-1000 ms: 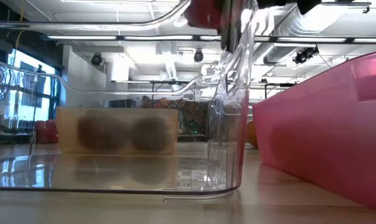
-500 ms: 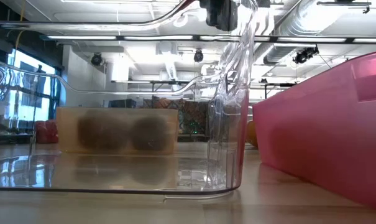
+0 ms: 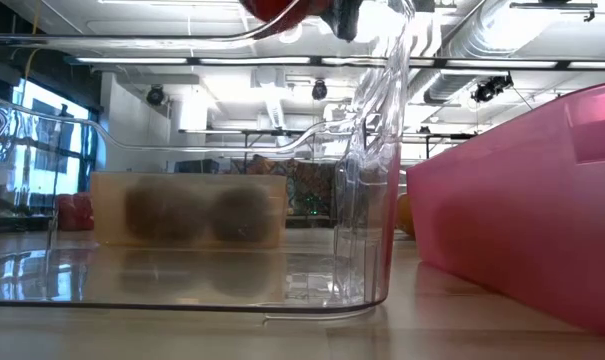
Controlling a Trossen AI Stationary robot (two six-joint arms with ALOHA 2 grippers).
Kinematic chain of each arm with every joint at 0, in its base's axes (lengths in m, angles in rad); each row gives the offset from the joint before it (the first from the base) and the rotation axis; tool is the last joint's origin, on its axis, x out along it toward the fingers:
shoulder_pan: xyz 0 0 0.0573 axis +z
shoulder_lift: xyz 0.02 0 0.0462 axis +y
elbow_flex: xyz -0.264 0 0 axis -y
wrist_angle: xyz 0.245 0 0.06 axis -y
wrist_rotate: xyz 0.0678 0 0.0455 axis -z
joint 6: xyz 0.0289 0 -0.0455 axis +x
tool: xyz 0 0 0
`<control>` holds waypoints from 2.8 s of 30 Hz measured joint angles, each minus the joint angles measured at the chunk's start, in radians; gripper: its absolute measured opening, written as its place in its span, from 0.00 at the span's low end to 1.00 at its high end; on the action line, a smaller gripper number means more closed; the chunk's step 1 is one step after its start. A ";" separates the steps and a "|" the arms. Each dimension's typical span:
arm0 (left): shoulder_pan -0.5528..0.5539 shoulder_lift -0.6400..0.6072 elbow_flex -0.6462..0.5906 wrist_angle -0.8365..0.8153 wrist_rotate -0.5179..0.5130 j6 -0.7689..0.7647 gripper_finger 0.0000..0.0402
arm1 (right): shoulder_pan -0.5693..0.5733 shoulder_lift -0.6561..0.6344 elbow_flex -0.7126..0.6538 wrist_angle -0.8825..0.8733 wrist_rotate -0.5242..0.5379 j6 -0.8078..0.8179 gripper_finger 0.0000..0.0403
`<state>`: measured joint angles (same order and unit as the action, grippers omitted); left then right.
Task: Sort produce into baskets
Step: Put the top right bell pepper into the bottom transparent bin, then put the bottom red bell pepper into the bottom transparent bin
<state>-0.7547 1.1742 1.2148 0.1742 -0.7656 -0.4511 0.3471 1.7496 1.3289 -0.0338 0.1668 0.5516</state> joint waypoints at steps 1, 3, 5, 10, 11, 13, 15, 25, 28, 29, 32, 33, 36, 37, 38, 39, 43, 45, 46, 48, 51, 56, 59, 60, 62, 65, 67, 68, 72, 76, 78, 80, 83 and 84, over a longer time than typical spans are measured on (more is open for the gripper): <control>0.000 0.006 0.000 0.011 -0.008 0.000 0.90 | 0.000 0.000 0.000 -0.007 0.000 0.022 0.79; 0.000 0.016 0.000 0.032 -0.028 0.001 0.90 | 0.000 0.001 0.000 -0.008 0.000 0.069 0.79; 0.003 0.020 0.000 0.043 -0.038 0.000 0.90 | -0.001 0.006 0.000 -0.010 0.000 0.101 0.79; 0.016 0.025 0.000 0.066 -0.052 -0.002 0.90 | 0.000 0.035 0.000 -0.023 -0.053 0.110 0.82; 0.016 0.025 0.000 0.067 -0.053 -0.008 0.90 | 0.001 0.039 0.000 -0.023 -0.068 0.114 0.84; 0.016 0.025 0.000 0.069 -0.055 -0.008 0.90 | 0.001 0.047 0.000 -0.022 -0.082 0.117 0.90; 0.016 0.025 0.000 0.068 -0.057 -0.008 0.90 | 0.001 0.050 -0.001 -0.023 -0.076 0.096 0.96; 0.016 0.024 0.000 0.038 -0.057 -0.009 0.90 | -0.060 0.010 -0.001 -0.014 -0.145 0.045 0.94; 0.016 0.024 0.000 -0.026 -0.057 -0.043 0.90 | -0.079 -0.054 -0.001 -0.061 -0.143 0.011 0.94; 0.016 0.024 0.000 -0.051 -0.057 -0.063 0.90 | -0.080 -0.079 -0.001 -0.097 -0.124 -0.009 0.94; 0.023 0.024 0.000 -0.147 -0.056 -0.152 0.90 | -0.061 -0.165 -0.001 -0.245 -0.019 -0.040 0.94; 0.029 0.025 0.000 -0.193 -0.053 -0.204 0.90 | -0.051 -0.190 -0.001 -0.298 0.028 -0.043 0.94; 0.065 0.030 0.023 -0.427 0.087 -0.375 0.90 | -0.011 -0.261 -0.001 -0.468 0.194 -0.031 0.94; 0.078 0.041 0.049 -0.535 0.163 -0.444 0.90 | 0.002 -0.280 -0.001 -0.521 0.241 -0.016 0.94; 0.088 0.056 0.079 -0.655 0.244 -0.510 0.90 | 0.014 -0.295 -0.001 -0.570 0.286 0.004 0.94; 0.092 0.078 0.110 -0.771 0.300 -0.561 0.90 | 0.026 -0.307 -0.001 -0.618 0.326 0.030 0.94; 0.019 0.206 0.213 -1.199 0.473 -0.717 0.90 | 0.054 -0.325 -0.001 -0.760 0.462 0.159 0.94; -0.025 0.266 0.220 -1.343 0.566 -0.800 0.90 | 0.060 -0.323 -0.002 -0.794 0.504 0.206 0.94; -0.046 0.301 0.220 -1.396 0.613 -0.825 0.90 | 0.059 -0.319 -0.001 -0.798 0.520 0.220 0.94; -0.088 0.371 0.220 -1.478 0.698 -0.850 0.90 | 0.059 -0.308 -0.002 -0.794 0.531 0.233 0.94; -0.142 0.462 0.220 -1.540 0.820 -0.853 0.90 | 0.057 -0.289 -0.002 -0.776 0.531 0.234 0.94; -0.220 0.553 0.220 -1.542 0.966 -0.802 0.90 | 0.057 -0.254 -0.002 -0.753 0.501 0.234 0.94; -0.267 0.562 0.220 -1.542 0.967 -0.851 0.90 | 0.057 -0.233 -0.002 -0.745 0.453 0.234 0.94; -0.279 0.561 0.220 -1.542 0.967 -0.875 0.90 | 0.057 -0.224 -0.002 -0.745 0.434 0.234 0.94; -0.299 0.558 0.220 -1.541 0.965 -0.925 0.90 | 0.057 -0.208 -0.002 -0.743 0.407 0.234 0.94; -0.312 0.557 0.220 -1.530 0.959 -0.895 0.90 | 0.060 -0.185 -0.002 -0.736 0.401 0.237 0.94; -0.301 0.558 0.220 -1.494 0.964 -0.828 0.90 | 0.060 -0.171 -0.002 -0.721 0.399 0.237 0.94; -0.292 0.558 0.220 -1.478 0.965 -0.798 0.90 | 0.060 -0.164 -0.002 -0.712 0.397 0.237 0.94; -0.275 0.559 0.220 -1.450 0.965 -0.554 0.90 | 0.060 -0.148 -0.002 -0.687 0.382 0.234 0.94; -0.284 0.565 0.220 -1.451 0.947 -0.271 0.90 | 0.061 -0.145 -0.002 -0.686 0.373 0.234 0.94; -0.294 0.570 0.220 -1.450 0.928 -0.193 0.90 | 0.061 -0.145 -0.002 -0.683 0.374 0.234 0.94; -0.305 0.579 0.220 -1.448 0.908 -0.125 0.90 | 0.061 -0.145 -0.002 -0.683 0.374 0.234 0.94; -0.319 0.604 0.220 -1.443 0.908 -0.040 0.90 | 0.061 -0.145 -0.002 -0.678 0.374 0.234 0.94; -0.322 0.614 0.220 -1.436 0.915 -0.025 0.90 | 0.061 -0.145 -0.002 -0.677 0.374 0.234 0.94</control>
<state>-1.0766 1.7886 1.4351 -1.2615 0.1491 -0.4757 0.4076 1.6047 1.3270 -0.7108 0.5411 0.7860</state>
